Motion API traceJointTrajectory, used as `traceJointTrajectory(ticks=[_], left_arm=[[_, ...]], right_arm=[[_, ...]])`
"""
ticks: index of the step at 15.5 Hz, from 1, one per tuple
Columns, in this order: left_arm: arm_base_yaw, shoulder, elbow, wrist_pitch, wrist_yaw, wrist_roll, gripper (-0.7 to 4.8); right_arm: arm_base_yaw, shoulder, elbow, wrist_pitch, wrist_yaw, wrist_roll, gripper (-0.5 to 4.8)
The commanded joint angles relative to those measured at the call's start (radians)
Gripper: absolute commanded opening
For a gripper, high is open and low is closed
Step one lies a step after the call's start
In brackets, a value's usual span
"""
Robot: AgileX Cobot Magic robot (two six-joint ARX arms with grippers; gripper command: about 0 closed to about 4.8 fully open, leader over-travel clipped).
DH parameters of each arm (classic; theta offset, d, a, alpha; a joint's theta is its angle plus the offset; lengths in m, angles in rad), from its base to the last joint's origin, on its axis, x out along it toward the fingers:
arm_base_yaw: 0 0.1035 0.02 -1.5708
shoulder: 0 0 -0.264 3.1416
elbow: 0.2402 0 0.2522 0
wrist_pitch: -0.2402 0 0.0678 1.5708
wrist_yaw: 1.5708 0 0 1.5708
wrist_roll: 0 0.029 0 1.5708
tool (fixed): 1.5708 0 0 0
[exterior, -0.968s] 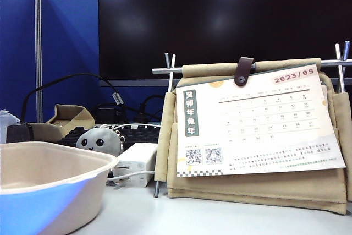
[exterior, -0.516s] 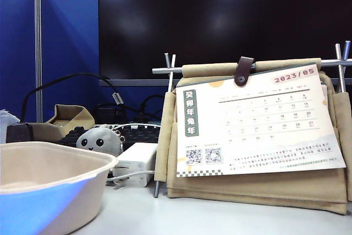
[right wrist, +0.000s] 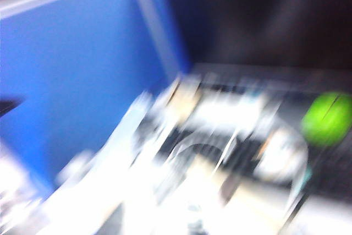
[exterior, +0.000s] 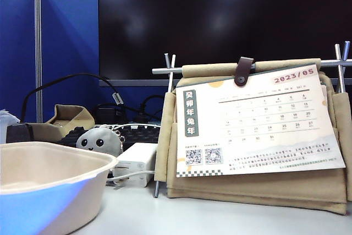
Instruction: Identity fluffy octopus among items on the table, put them into the paper lunch box.
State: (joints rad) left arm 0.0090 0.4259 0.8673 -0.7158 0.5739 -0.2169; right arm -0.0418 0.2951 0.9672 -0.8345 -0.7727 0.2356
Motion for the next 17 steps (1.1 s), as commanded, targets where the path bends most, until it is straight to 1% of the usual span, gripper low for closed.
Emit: traceJointTrajectory(ticks=[1,2,4,5,7,8,9,10,11,12,13,15,17], left_arm=[[0.0,0.078,0.004,-0.034,0.061,0.096,0.3],[0.0,0.103,0.004,-0.046,0.062,0.115,0.3],[0.0,0.15,0.003,-0.053,0.062,0.138,0.3],[-0.001,0.171,0.003,-0.053,0.062,0.139,0.3],[-0.002,0.204,0.003,-0.054,0.061,0.166,0.3],[-0.011,0.231,0.003,-0.054,0.06,0.169,0.3],[-0.029,0.25,0.003,-0.054,0.058,0.187,0.3],[-0.05,0.267,0.003,-0.054,0.058,0.187,0.3],[-0.073,0.286,0.003,-0.053,0.055,0.188,0.3],[-0.095,0.302,0.003,-0.049,0.052,0.196,0.3],[-0.123,0.319,0.003,-0.045,0.045,0.21,0.3],[-0.189,0.364,0.003,-0.037,-0.012,0.225,0.3],[-0.237,0.393,0.003,-0.037,-0.023,0.23,0.3]], right_arm=[[0.008,0.083,0.01,-0.186,-0.098,-0.101,1.44],[0.008,0.103,0.01,-0.223,-0.098,-0.139,1.44],[0.037,0.138,0.01,-0.239,-0.098,-0.158,1.45],[0.069,0.161,0.01,-0.24,-0.093,-0.158,1.45],[0.139,0.2,0.01,-0.247,-0.046,-0.158,1.45],[0.232,0.237,0.01,-0.255,0.01,-0.158,1.45],[0.302,0.264,0.01,-0.261,0.068,-0.158,1.45],[0.37,0.294,0.01,-0.26,0.124,-0.158,1.45],[0.442,0.327,0.01,-0.253,0.162,-0.157,1.44],[0.494,0.349,0.01,-0.241,0.186,-0.151,1.44],[0.552,0.378,0.01,-0.217,0.218,-0.149,1.44],[0.684,0.447,0.01,-0.121,0.36,-0.15,1.44],[0.775,0.505,0.01,-0.037,0.472,-0.156,1.44]])
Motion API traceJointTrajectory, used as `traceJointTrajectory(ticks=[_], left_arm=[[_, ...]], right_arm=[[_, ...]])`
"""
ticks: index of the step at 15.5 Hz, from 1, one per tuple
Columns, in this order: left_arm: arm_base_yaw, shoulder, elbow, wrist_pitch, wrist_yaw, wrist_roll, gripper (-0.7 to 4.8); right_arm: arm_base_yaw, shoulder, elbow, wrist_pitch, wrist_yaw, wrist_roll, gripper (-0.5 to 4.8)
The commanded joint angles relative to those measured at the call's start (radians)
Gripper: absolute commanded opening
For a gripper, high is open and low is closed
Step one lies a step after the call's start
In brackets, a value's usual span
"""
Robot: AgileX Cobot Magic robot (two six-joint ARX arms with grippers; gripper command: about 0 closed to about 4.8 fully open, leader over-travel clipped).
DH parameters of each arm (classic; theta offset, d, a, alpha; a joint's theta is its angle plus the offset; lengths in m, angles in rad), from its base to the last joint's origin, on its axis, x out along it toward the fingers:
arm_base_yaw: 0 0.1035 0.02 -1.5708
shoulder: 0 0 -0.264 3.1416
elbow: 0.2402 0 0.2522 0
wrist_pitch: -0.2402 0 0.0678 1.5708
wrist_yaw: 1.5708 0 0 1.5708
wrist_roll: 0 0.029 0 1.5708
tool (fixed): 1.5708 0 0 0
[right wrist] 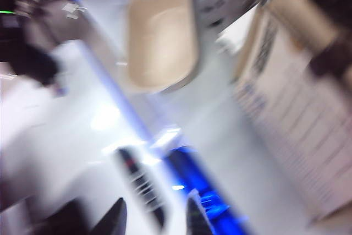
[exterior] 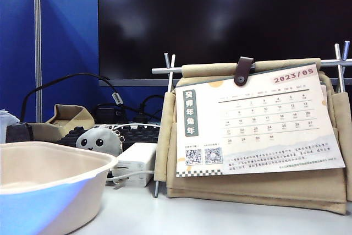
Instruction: Identity fluffy octopus among items on the table, put them into the paper lunch box.
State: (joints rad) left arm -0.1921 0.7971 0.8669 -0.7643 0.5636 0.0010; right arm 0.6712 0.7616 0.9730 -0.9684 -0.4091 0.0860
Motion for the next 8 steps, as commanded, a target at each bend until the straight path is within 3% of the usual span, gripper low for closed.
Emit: traceJointTrajectory(ticks=[1,4,8], left_arm=[[-0.05,0.031,0.003,0.014,-0.024,0.014,0.3],[-0.074,0.047,0.003,0.066,-0.056,0.014,0.3],[-0.074,0.085,0.003,0.075,-0.098,0.019,0.3]], right_arm=[[0.103,0.064,0.004,0.139,0.15,-0.01,1.44],[0.233,0.198,0.004,0.296,0.275,-0.058,1.44],[0.33,0.427,0.004,0.469,0.444,-0.174,1.47]])
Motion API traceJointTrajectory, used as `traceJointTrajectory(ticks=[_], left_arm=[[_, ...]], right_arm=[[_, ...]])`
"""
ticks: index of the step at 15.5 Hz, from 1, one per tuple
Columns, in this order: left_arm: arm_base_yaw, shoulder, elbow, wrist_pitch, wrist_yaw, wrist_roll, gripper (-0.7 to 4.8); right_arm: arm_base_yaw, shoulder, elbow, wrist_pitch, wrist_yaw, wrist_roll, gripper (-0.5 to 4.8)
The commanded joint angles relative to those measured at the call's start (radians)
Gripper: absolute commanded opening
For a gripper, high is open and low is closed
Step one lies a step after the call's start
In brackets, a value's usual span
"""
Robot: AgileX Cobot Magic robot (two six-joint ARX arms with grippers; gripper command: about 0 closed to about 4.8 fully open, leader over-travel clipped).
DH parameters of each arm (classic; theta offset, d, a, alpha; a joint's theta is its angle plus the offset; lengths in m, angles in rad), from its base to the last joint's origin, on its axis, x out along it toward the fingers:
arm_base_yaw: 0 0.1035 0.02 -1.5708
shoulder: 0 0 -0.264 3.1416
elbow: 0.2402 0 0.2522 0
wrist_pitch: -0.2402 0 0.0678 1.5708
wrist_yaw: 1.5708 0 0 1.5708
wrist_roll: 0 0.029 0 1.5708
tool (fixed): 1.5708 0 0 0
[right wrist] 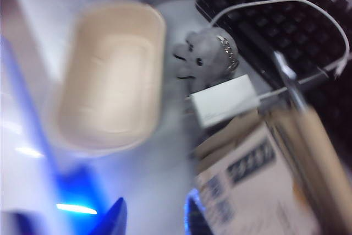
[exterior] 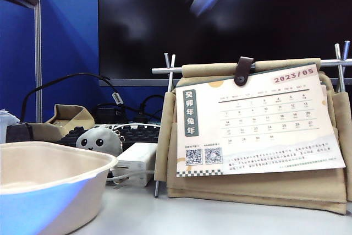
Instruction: Identity fluffy octopus among items on the table, put them into the paper lunch box.
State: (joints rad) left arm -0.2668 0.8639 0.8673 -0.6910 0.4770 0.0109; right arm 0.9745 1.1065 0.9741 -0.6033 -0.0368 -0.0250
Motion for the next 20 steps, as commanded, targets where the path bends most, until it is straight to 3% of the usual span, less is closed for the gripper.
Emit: traceJointTrajectory(ticks=[1,9,13,16,20], left_arm=[[0.001,0.023,0.003,0.0,-0.013,0.009,0.3],[0.0,0.029,0.002,-0.008,-0.014,0.042,0.3],[0.0,0.061,0.002,-0.062,-0.026,0.096,0.3],[0.0,0.097,0.001,-0.09,0.0,0.192,0.3],[0.0,0.168,0.001,-0.053,0.042,0.201,0.31]], right_arm=[[0.037,0.132,0.003,0.147,0.067,-0.063,1.48],[0.034,0.247,0.005,0.274,0.065,-0.088,1.48],[0.034,0.247,0.021,0.271,0.064,-0.088,1.48],[0.034,0.247,0.028,0.277,0.064,-0.088,1.48],[0.034,0.247,0.028,0.278,0.064,-0.088,1.48]])
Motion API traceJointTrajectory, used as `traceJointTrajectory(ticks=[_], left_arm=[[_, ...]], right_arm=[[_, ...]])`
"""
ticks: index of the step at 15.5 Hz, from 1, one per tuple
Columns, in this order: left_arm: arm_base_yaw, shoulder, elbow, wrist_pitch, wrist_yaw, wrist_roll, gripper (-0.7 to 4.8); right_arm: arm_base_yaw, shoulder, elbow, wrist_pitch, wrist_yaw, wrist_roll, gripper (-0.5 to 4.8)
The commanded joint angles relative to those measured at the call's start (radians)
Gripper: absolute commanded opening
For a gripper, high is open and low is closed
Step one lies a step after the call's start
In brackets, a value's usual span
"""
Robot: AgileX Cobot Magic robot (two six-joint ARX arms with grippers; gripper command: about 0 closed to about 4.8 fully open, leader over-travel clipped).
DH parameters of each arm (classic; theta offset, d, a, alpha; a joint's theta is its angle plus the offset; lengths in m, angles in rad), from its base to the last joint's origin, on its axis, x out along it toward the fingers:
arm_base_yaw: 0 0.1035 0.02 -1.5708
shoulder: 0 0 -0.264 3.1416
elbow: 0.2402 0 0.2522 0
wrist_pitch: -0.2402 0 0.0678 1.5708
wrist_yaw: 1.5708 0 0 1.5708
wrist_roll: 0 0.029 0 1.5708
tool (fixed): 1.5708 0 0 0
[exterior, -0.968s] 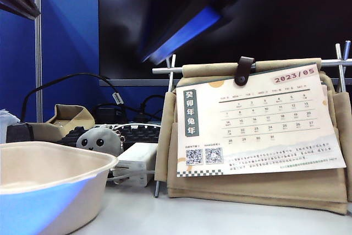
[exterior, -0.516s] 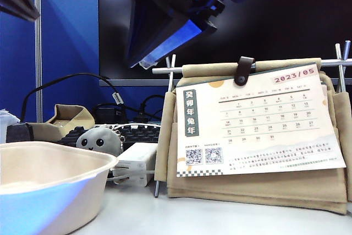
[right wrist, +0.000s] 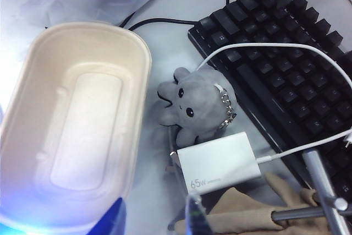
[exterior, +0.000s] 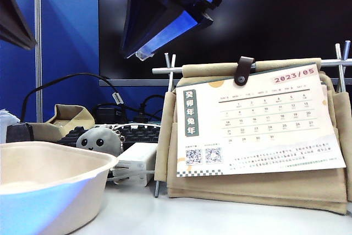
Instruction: Identity fluffy octopus among items on the table, put them into the paper lunch box.
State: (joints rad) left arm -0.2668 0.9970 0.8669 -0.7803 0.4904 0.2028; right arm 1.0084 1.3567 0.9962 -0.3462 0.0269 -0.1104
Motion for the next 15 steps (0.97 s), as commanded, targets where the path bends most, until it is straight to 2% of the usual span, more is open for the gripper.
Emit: traceJointTrajectory(ticks=[1,3,6,15], left_arm=[[0.0,0.061,0.002,0.044,0.08,0.042,0.4],[0.0,0.108,0.002,0.066,0.15,0.063,1.29],[-0.029,0.195,0.002,0.144,0.159,0.063,1.33],[-0.029,0.345,0.002,0.261,0.157,0.063,1.34]], right_arm=[[0.0,-0.003,0.006,0.022,0.0,-0.002,1.48],[0.001,-0.003,0.006,0.023,0.0,-0.002,1.48],[0.001,-0.003,0.006,0.022,0.0,-0.002,1.48],[0.001,-0.003,0.006,0.022,-0.003,-0.002,1.48]])
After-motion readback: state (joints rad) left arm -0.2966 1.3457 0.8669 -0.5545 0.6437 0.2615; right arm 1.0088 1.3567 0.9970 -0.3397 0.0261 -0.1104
